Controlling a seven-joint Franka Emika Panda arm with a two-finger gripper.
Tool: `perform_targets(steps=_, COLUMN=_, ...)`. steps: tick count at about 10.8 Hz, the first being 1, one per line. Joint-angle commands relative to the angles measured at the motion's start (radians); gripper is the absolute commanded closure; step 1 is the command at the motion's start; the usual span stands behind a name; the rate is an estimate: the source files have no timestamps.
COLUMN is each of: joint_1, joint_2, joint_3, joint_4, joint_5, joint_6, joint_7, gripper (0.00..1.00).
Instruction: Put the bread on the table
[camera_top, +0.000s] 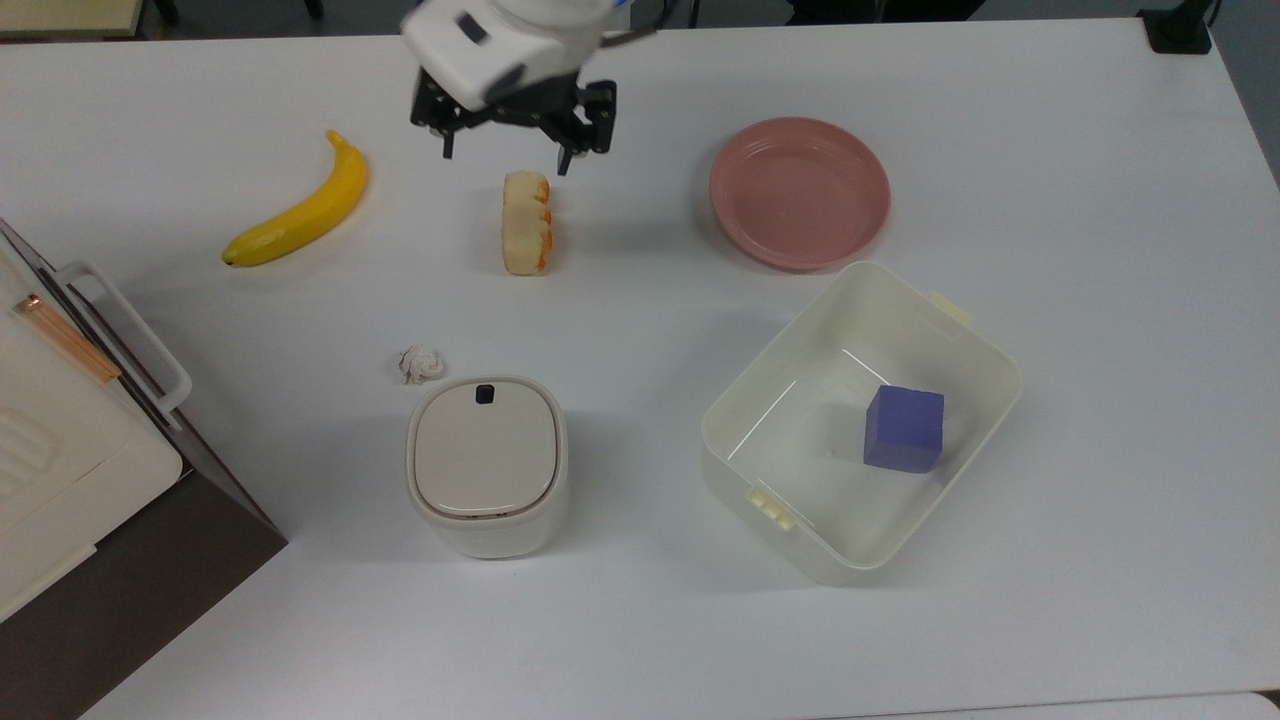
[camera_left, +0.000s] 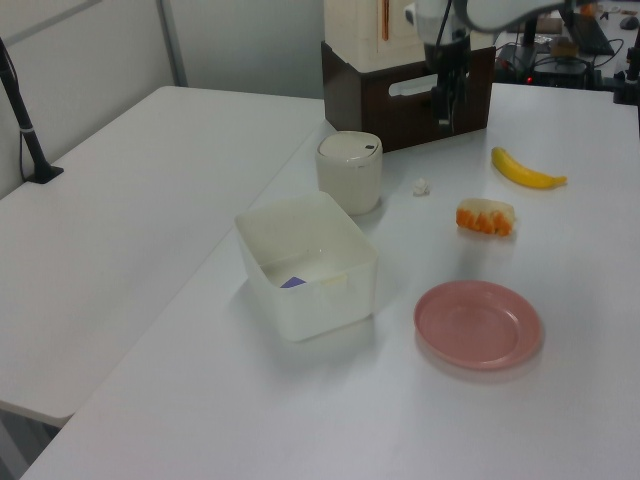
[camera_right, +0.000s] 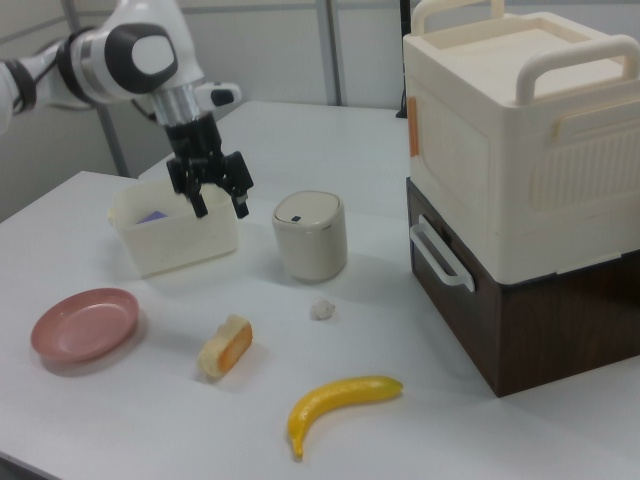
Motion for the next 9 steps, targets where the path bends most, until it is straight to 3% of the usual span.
perform_targets(steps=1, joint_1=0.001, joint_2=-0.104, joint_3=-0.103, joint_4=0.012, joint_5=0.151, joint_6=-0.022, joint_7=0.021, gripper=0.0)
perform_targets(steps=2, joint_1=-0.011, joint_2=-0.13, joint_3=-0.137, joint_4=0.012, joint_5=0.217, joint_6=-0.022, joint_7=0.019, gripper=0.0)
perform_targets(steps=9, joint_1=-0.011, joint_2=-0.145, joint_3=-0.128, joint_4=0.011, joint_5=0.221, joint_6=-0.008, joint_7=0.018, gripper=0.0)
